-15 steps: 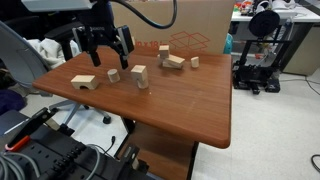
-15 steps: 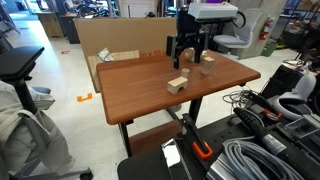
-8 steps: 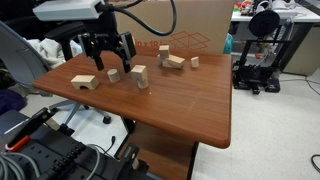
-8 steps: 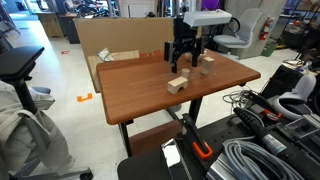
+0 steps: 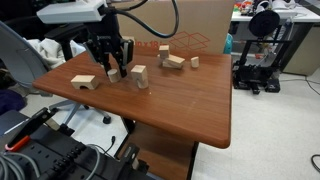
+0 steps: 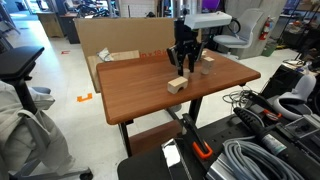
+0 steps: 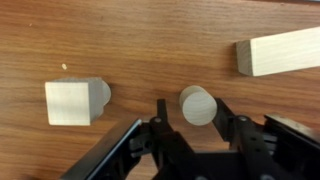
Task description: Put the cylinder onto the wooden arch
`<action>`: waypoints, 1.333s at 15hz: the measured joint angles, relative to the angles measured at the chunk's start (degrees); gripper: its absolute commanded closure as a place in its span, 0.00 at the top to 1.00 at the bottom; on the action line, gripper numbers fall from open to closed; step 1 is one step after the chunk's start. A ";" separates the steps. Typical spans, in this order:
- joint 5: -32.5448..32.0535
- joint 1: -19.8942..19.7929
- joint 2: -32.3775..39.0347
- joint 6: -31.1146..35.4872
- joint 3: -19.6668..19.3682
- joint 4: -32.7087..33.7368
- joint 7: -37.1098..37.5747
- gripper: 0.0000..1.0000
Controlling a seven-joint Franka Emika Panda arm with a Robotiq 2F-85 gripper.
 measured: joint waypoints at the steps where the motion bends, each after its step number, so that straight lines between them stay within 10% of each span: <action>1: 0.02 0.00 -0.01 -0.02 0.00 0.00 0.00 0.12; 20: 5.26 0.02 -15.13 -2.43 3.65 -11.10 -0.09 0.08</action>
